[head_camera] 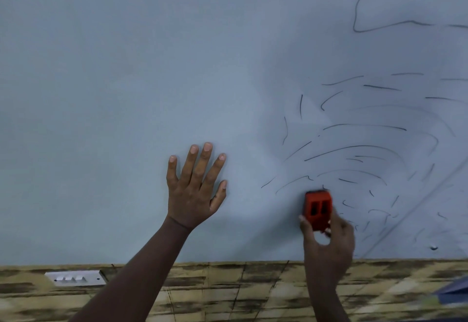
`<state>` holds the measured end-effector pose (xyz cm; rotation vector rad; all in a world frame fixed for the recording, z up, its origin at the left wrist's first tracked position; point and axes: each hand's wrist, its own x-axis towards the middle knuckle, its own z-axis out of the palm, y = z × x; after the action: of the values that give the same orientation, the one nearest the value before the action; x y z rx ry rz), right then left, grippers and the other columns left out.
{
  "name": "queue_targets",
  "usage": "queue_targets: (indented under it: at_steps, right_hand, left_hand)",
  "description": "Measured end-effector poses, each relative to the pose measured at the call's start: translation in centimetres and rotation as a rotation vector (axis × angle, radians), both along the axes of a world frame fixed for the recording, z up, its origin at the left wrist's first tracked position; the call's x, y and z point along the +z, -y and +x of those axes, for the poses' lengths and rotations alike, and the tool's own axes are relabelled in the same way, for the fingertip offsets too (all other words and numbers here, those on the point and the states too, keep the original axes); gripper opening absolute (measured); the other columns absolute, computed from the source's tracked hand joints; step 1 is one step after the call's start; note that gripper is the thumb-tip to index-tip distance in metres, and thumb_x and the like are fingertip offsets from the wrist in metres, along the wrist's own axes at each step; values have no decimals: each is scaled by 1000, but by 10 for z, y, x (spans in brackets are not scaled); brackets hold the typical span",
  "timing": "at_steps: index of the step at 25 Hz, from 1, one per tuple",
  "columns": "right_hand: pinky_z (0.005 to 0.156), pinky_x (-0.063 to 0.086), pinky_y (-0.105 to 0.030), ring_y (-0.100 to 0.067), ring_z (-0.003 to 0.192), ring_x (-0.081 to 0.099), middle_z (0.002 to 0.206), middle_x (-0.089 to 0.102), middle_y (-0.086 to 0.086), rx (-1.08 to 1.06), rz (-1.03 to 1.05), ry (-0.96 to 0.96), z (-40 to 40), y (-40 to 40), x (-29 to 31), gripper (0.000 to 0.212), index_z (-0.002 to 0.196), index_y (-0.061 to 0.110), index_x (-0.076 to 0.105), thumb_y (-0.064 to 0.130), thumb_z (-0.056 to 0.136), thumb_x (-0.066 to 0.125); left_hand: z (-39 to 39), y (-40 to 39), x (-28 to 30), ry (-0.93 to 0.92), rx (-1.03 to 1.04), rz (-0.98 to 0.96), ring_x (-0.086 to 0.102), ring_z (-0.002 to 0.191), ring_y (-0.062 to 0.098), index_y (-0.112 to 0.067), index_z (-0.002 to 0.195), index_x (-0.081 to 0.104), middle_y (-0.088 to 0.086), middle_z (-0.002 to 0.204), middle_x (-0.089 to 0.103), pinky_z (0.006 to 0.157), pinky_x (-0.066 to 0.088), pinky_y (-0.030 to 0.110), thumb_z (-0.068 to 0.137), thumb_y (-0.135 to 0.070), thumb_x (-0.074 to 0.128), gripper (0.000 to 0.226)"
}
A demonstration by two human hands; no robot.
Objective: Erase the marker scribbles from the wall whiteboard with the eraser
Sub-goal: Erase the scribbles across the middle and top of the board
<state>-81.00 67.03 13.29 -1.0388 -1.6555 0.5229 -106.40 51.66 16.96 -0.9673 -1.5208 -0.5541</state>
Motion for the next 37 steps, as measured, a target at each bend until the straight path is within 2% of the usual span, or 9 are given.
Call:
queue_targets:
  at_steps: [5, 11, 15, 19, 23, 26, 28, 31, 37]
  right_hand:
    - [83, 40, -21, -19, 98, 41, 108, 40, 9, -18, 275, -198, -40, 0, 72, 72, 150, 23, 53, 44, 87, 78]
    - [68, 48, -39, -29, 79, 53, 93, 59, -14, 177, 538, 253, -64, 55, 13, 62, 139, 20, 60, 48, 86, 73]
    - [70, 42, -37, -26, 81, 49, 95, 53, -6, 223, 572, 287, -53, 43, 32, 67, 147, 31, 53, 49, 85, 73]
    - [69, 40, -37, -21, 88, 42, 100, 41, 4, 89, 418, 29, -34, 1, 90, 68, 144, 25, 60, 51, 83, 74]
    - [73, 55, -45, -31, 93, 55, 101, 44, 1, 65, 119, -292, -7, -30, 113, 74, 150, 28, 53, 60, 86, 70]
    - [76, 59, -31, -26, 92, 59, 97, 44, 9, 138, 12, -389, -6, -25, 112, 70, 147, 31, 55, 63, 86, 69]
    - [75, 56, -34, -25, 86, 54, 98, 43, 4, 139, 66, -303, -19, -7, 100, 64, 144, 28, 58, 55, 88, 71]
    - [76, 41, -15, -16, 92, 43, 102, 41, 3, 229, 232, -8, -42, 34, 60, 69, 149, 24, 53, 52, 89, 68]
    - [70, 45, -37, -24, 85, 50, 99, 52, -3, 330, 413, 363, -42, 56, -7, 63, 147, 31, 55, 46, 87, 69]
  left_hand:
    - [-1, -2, -2, -11, 10, 15, 16, 165, 31, -19, 170, 25, 10, 178, 16, 132, 7, 58, 104, -43, 49, 74]
    - [-1, -2, -1, -19, 28, 11, 15, 165, 31, -18, 170, 24, 11, 178, 16, 132, 7, 58, 104, -45, 50, 76]
    - [-1, -2, -2, -20, 27, 5, 15, 165, 31, -18, 170, 24, 11, 178, 16, 132, 7, 57, 105, -45, 48, 75]
    - [1, 0, -1, -15, 25, 3, 14, 165, 30, -19, 170, 23, 10, 178, 15, 132, 7, 58, 105, -43, 48, 74]
    - [1, 0, -1, -12, 23, 0, 14, 165, 30, -19, 170, 22, 9, 178, 14, 132, 7, 57, 105, -43, 47, 73]
    - [2, -1, -2, -4, 21, 2, 14, 165, 30, -19, 170, 23, 9, 178, 14, 132, 6, 57, 106, -42, 47, 73]
    - [1, -1, -3, -2, 23, 1, 13, 165, 30, -19, 170, 23, 10, 178, 14, 132, 6, 57, 106, -43, 46, 73]
    - [2, -1, -3, -8, 28, 7, 14, 165, 31, -18, 170, 23, 10, 178, 15, 132, 6, 57, 106, -42, 46, 72]
    - [3, 0, -1, -13, 25, -1, 13, 165, 30, -17, 170, 22, 11, 178, 14, 133, 6, 56, 106, -42, 45, 73]
